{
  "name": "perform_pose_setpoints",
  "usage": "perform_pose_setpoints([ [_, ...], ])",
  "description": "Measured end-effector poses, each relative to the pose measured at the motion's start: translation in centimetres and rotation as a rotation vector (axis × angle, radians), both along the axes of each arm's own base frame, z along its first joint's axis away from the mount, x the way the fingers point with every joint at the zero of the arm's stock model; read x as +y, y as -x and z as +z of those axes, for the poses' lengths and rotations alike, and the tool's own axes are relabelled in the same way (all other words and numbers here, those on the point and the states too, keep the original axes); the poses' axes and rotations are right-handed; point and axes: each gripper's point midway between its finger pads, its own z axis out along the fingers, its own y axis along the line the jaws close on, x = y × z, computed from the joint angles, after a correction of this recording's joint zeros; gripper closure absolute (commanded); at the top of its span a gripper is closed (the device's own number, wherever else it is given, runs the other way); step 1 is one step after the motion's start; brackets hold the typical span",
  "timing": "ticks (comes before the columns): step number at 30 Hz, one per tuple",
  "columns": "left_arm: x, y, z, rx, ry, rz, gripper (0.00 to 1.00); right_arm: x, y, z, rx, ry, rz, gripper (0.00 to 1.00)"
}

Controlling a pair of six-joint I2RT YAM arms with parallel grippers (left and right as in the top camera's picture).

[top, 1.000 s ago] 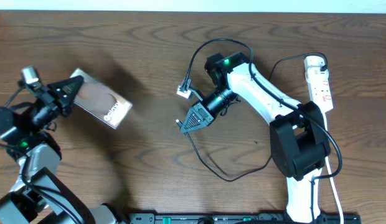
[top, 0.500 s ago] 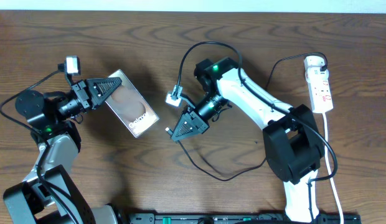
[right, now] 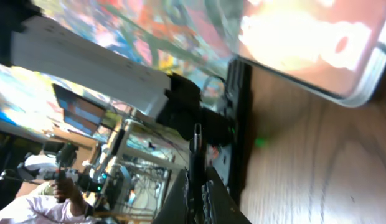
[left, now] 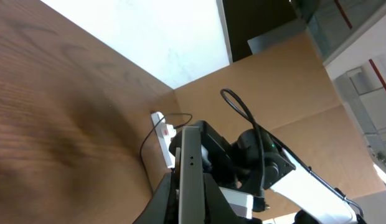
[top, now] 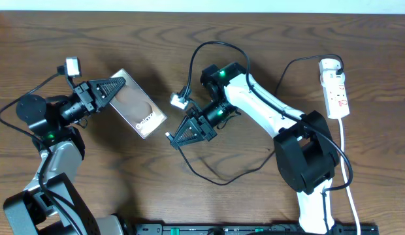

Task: Plug charger to phone and switch on socket
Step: 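Lift the cable connector with the right gripper toward the phone, then push the connector into the phone's bottom port with the right gripper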

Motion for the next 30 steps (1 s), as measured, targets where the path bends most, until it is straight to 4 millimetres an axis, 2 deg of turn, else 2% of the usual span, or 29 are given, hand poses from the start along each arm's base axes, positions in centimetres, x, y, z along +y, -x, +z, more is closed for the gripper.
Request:
perform_pose_setpoints([
  [3, 0.1, -0.2, 0.0, -0.001, 0.002, 0.012, 0.93, 0.4, 0.4, 0.4, -0.003, -0.062, 0.004, 0.99],
  [11, 0.2, -0.3, 0.0, -0.001, 0.003, 0.018, 0.93, 0.3, 1.8, -1.4, 0.043, -0.087, 0.009, 0.99],
  [30, -0.9, 1.0, -0.1, 0.034, 0.008, -0.078, 0.93, 0.9, 1.0, -1.5, 0.017, -0.12, 0.004, 0.99],
])
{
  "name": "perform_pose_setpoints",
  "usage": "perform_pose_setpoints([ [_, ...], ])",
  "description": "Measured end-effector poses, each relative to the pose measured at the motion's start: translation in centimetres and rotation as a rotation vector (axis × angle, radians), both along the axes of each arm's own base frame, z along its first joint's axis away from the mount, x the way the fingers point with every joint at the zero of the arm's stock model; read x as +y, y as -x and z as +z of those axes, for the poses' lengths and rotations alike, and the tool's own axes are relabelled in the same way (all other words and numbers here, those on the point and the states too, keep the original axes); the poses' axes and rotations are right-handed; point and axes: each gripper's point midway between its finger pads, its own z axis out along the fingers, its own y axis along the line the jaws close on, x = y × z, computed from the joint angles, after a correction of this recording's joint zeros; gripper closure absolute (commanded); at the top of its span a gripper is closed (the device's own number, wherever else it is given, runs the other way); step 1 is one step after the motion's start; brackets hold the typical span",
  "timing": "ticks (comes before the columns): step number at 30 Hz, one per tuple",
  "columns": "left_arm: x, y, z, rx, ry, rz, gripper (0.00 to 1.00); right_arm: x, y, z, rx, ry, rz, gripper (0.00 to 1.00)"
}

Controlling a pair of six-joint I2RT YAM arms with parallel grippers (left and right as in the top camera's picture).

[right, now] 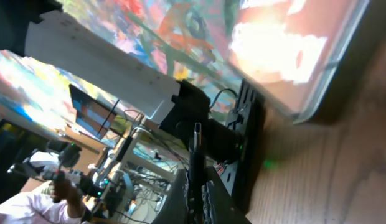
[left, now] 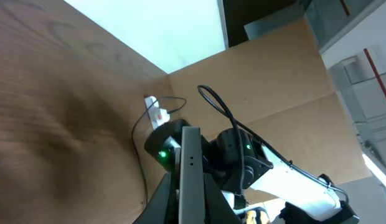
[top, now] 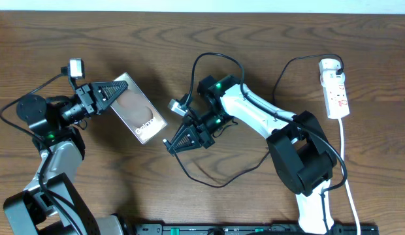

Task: Plug charger to phone and switch on socket
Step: 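Push the connector into the phone's bottom port with the right gripper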

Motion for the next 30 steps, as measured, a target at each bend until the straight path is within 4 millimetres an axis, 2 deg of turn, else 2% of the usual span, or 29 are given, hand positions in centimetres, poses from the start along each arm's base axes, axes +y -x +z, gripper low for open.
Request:
perform_pose_setpoints([
  [10, -2.2, -0.2, 1.7, -0.041, -0.014, -0.072, 0.93, 0.3, -0.4, 0.0, 0.055, 0.039, -0.006, 0.99],
  [30, -2.4, 0.1, 1.6, -0.061, -0.029, -0.09, 0.93, 0.3, -0.4, 0.0, 0.054, 0.037, -0.006, 0.99],
])
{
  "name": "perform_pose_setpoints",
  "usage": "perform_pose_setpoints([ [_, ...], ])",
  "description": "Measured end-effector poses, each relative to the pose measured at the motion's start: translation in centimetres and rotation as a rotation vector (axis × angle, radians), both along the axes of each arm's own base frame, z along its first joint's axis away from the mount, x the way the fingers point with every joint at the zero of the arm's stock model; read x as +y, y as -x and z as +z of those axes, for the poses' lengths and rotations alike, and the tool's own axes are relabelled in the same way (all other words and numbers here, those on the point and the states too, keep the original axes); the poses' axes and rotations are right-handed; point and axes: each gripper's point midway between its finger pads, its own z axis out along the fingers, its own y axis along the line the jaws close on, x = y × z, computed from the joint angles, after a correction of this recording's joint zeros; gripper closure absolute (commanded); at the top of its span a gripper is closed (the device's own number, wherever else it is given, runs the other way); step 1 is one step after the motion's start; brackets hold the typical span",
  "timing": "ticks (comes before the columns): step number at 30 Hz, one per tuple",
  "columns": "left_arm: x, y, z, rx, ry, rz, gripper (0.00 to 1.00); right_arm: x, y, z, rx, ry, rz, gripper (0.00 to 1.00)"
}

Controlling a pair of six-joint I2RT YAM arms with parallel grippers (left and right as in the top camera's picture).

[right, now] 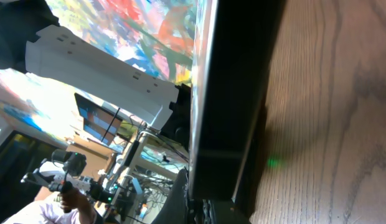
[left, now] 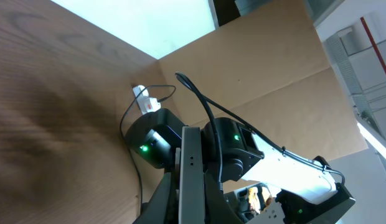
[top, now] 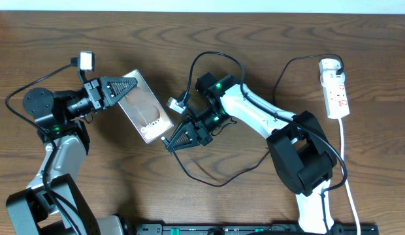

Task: Plug charger to phone and switch on socket
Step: 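Push the connector into the phone's bottom port with the right gripper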

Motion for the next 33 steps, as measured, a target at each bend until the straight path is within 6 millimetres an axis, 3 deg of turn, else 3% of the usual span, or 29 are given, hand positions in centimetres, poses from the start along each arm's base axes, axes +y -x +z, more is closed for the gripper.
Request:
perform_pose_setpoints([
  [33, -0.25, 0.04, 0.0, -0.006, -0.003, -0.007, 0.93, 0.01, -0.23, -0.01, -0.013, -0.01, -0.003, 0.99],
])
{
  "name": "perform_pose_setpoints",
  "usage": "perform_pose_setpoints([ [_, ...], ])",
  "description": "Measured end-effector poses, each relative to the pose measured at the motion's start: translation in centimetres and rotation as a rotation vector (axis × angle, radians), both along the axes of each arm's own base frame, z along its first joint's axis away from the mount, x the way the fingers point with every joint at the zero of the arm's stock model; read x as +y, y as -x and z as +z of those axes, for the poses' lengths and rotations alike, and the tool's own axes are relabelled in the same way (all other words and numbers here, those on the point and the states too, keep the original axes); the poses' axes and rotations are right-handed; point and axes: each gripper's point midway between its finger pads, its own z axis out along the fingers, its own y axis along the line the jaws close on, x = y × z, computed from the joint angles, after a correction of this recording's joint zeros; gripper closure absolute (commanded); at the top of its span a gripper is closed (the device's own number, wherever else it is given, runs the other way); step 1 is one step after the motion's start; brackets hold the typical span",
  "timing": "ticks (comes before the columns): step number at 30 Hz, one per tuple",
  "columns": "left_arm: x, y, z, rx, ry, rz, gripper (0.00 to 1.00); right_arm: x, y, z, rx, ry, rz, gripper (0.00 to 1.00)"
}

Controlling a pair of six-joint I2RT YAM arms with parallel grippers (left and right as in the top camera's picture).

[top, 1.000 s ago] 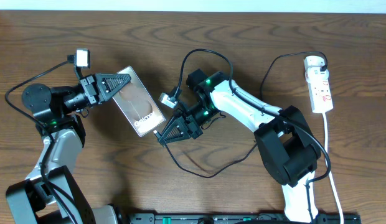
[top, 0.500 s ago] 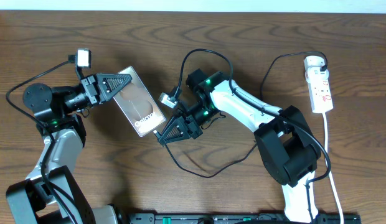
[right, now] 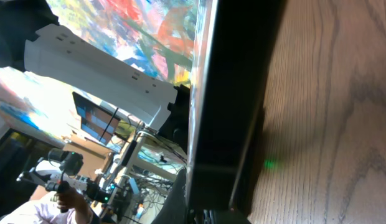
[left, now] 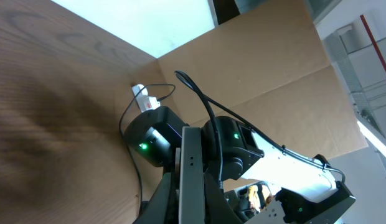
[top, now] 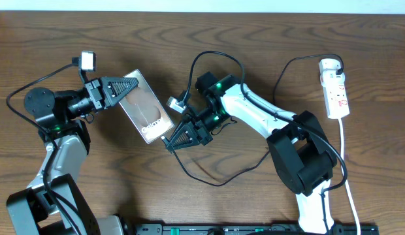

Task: Plug charger to phone and switch on socket
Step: 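Push the connector into the phone's bottom port with the right gripper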

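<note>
My left gripper (top: 129, 87) is shut on the upper end of the phone (top: 145, 109) and holds it tilted above the table. In the left wrist view the phone (left: 191, 163) shows edge-on between the jaws. My right gripper (top: 170, 141) is shut on the charger plug and its tip sits right at the phone's lower end. In the right wrist view the phone's dark edge (right: 233, 93) fills the middle and hides most of the plug. The black charger cable (top: 219, 176) loops over the table. The white socket strip (top: 334, 88) lies at the far right.
The wooden table (top: 91, 189) carries only the cable loops and the socket strip's white lead (top: 349, 176). A black rail (top: 255, 228) runs along the front edge. The right arm (left: 243, 155) stands close behind the phone.
The right gripper has edged very slightly closer against the phone's lower end. The left gripper and the phone have not visibly moved.
First my left gripper held the phone tilted at the left, with my right gripper and plug a short way off its lower end. Then the right gripper stood nearer. Later the phone was further right and the plug tip met its lower end, where it stays.
</note>
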Motion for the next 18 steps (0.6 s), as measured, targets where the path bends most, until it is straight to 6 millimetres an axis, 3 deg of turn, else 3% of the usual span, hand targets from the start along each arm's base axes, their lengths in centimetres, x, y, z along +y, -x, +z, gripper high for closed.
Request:
perform_pose_setpoints([
  [18, -0.64, 0.09, 0.0, -0.017, -0.007, -0.018, 0.93, 0.01, -0.04, -0.03, -0.004, -0.001, 0.0, 0.99],
])
